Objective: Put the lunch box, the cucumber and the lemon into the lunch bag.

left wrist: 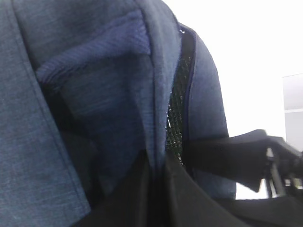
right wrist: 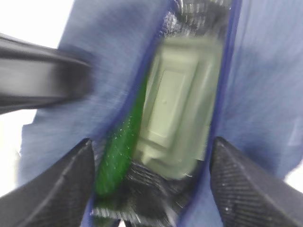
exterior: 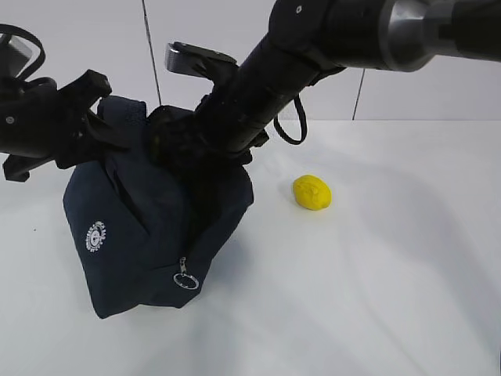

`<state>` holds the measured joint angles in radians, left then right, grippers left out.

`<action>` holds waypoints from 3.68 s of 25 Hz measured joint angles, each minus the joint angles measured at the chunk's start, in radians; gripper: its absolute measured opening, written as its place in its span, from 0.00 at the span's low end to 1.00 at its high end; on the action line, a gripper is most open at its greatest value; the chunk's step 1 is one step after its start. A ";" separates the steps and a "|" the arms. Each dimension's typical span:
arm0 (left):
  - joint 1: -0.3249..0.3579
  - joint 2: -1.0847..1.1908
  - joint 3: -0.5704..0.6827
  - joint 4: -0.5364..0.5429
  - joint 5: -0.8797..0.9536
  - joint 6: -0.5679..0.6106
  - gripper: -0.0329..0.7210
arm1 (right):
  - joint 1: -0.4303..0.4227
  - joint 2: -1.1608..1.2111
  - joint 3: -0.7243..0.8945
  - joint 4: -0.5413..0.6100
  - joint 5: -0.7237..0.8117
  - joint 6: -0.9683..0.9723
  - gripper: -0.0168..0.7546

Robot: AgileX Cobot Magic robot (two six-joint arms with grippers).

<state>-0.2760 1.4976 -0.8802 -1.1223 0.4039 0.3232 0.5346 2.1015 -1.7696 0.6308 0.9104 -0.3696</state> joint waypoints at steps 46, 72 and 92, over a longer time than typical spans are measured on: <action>0.000 0.000 0.000 0.000 0.000 0.000 0.05 | -0.225 0.144 -0.085 -0.540 0.196 0.027 0.80; 0.000 0.000 0.000 0.000 0.000 0.000 0.05 | -0.225 0.255 -0.136 -0.526 0.114 0.032 0.59; 0.000 0.000 0.000 0.004 -0.021 0.000 0.05 | -0.178 -0.041 -0.267 -0.283 0.324 0.116 0.59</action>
<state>-0.2760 1.4976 -0.8802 -1.1186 0.3825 0.3232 0.3561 2.0605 -2.0368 0.3474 1.2348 -0.2541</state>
